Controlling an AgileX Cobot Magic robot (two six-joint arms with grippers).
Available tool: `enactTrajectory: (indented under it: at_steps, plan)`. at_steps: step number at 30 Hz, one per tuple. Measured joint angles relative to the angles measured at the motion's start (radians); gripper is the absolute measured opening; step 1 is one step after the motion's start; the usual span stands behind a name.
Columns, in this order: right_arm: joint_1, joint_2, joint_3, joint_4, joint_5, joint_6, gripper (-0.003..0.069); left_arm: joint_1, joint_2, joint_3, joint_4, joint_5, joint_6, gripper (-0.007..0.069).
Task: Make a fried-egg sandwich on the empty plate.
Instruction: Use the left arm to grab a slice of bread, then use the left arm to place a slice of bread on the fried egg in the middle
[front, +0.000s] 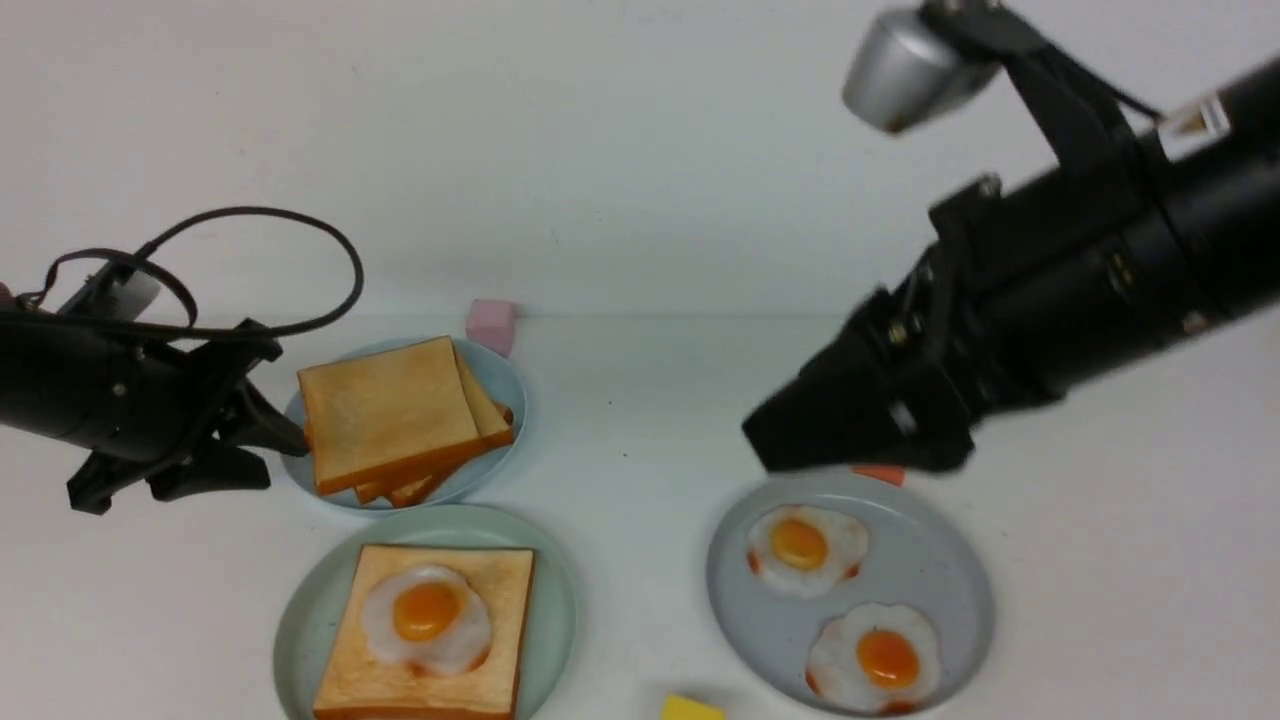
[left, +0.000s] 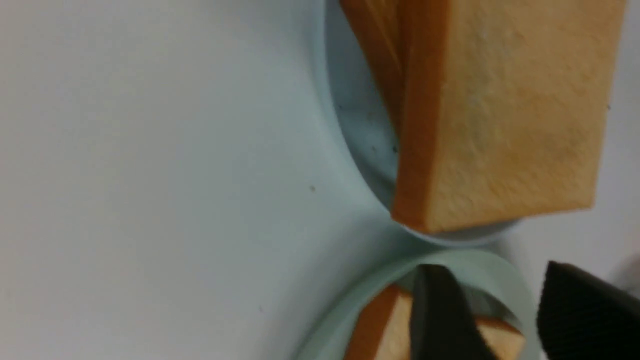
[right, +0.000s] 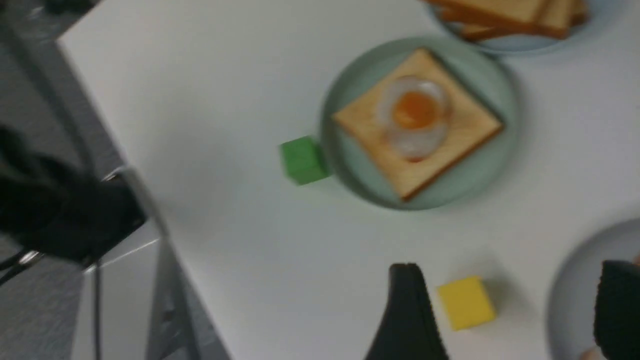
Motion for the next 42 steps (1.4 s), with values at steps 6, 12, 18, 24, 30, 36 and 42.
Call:
enactTrajectory:
  at_steps: [6,12,18,24,30,36,42]
  plan:
    - [0.001,-0.017,0.054,0.076,0.000,-0.078,0.0490,0.000,0.056,-0.001,-0.141,-0.029,0.158,0.0461]
    - [0.001,-0.017,0.057,0.084,0.025,-0.087,0.0490,0.000,0.141,-0.001,-0.367,-0.053,0.405,0.0470]
    - [0.001,-0.018,0.057,0.085,0.064,-0.087,0.0490,0.000,0.172,-0.001,-0.445,-0.063,0.496,0.0468]
    - [0.001,-0.018,0.057,0.085,0.068,-0.087,0.0490,0.000,0.172,-0.002,-0.448,-0.050,0.603,0.0351]
    - [0.001,-0.018,0.057,0.085,0.063,-0.087,0.0490,0.000,0.172,-0.002,-0.436,-0.041,0.620,0.0071]
    - [0.001,-0.018,0.057,0.085,0.063,-0.087,0.0490,0.000,0.130,-0.002,-0.407,-0.004,0.684,0.0016]
    - [0.001,-0.018,0.057,0.085,0.062,-0.073,0.0490,0.000,0.028,0.049,-0.349,0.185,0.712,0.0016]
